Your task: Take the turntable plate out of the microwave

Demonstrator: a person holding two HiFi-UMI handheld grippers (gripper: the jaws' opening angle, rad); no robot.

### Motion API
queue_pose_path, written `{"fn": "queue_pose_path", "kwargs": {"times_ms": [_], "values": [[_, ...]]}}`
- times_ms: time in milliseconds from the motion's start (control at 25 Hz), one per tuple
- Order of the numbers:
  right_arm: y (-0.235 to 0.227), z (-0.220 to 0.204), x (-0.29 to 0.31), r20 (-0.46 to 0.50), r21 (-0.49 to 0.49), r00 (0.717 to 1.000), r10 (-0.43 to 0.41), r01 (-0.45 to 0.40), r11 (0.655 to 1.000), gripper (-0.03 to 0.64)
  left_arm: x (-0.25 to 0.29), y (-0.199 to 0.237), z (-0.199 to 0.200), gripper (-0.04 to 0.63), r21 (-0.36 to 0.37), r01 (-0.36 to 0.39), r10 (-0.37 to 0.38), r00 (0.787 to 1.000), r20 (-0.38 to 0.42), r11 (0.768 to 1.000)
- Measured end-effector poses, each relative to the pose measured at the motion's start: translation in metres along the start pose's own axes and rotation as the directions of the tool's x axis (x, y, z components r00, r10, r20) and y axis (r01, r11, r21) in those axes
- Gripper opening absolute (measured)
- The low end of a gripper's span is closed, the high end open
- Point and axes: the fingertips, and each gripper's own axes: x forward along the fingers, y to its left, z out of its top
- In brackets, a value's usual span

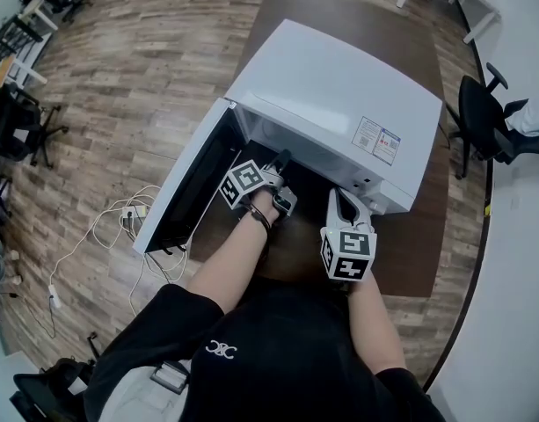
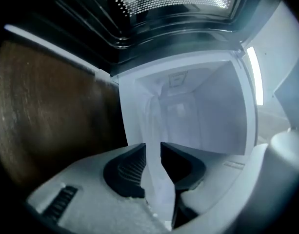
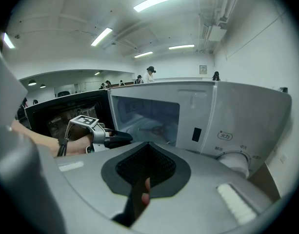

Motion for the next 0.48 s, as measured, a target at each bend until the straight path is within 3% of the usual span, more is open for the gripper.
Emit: {"fn": "queue_pose_path", "kwargs": {"times_ms": [240, 480], "values": [[-0.001, 0.002, 0.001, -0.001, -0.006, 1.0, -0.007, 0.007, 1.0, 0.009, 0.006, 0.007, -0.002, 0.066, -0.014, -0.022, 0.022, 0.999, -0.031, 1.0], [0.0, 0.001, 0.003, -0.003, -0.011, 1.0, -0.011, 0.011, 1.0, 0.009, 0.008, -0.005, 0.0, 0.084, -0.089, 0.057, -0.061, 0.997, -0.045, 0.994]]}}
